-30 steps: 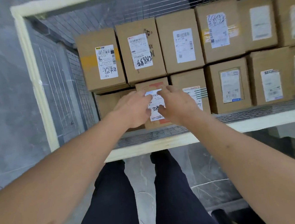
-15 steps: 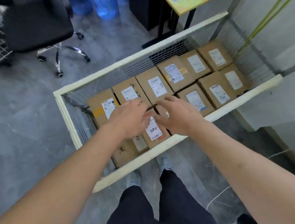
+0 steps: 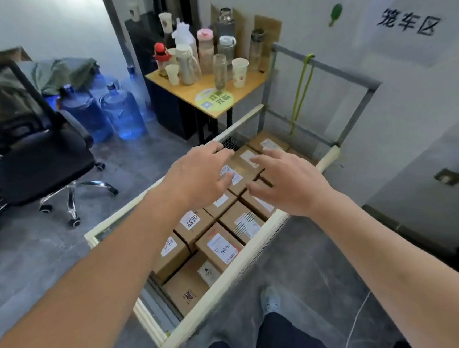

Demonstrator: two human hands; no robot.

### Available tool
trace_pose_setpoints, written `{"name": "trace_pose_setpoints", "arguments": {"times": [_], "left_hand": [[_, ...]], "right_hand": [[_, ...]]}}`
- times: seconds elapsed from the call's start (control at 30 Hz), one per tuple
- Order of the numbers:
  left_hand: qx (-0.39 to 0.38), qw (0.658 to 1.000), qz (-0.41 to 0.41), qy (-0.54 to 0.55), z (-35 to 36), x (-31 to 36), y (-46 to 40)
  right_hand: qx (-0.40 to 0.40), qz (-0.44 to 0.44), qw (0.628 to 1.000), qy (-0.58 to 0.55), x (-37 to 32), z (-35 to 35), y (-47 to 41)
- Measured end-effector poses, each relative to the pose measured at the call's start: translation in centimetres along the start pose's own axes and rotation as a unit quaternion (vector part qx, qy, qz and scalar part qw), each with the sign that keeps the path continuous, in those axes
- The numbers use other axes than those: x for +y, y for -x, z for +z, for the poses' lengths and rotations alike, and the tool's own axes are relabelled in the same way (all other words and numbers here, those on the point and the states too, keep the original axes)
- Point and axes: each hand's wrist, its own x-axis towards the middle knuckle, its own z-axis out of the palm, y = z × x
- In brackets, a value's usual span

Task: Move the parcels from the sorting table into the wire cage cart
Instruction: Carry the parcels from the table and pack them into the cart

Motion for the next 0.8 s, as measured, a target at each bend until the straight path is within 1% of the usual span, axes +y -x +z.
{"name": "trace_pose_setpoints", "arguments": {"times": [0.2,0.37,0.5,0.63,0.8], "left_hand": [[0.032,0.994,0.103,0.007,-4.9,6.3,-1.6],[0.050,0.986,0.160,0.017,-7.1,12.9,-3.3],[0.048,0.981,0.185,0.022,-7.3,18.7,-4.4],[0.029,0.975,0.216,0.034,-6.7,25.1,-4.8],[0.010,0.961,0.271,0.047,-5.8,30.8,-5.3]], "right_hand": [[0.072,0.046,0.996,0.013,1.6,-7.1,4.8],[0.124,0.091,0.988,0.020,5.1,-11.5,9.2],[0.135,0.132,0.982,0.026,9.2,-13.3,13.3],[0.135,0.178,0.974,0.030,12.8,-13.9,17.8],[0.135,0.242,0.961,0.024,15.2,-14.5,23.2]]}}
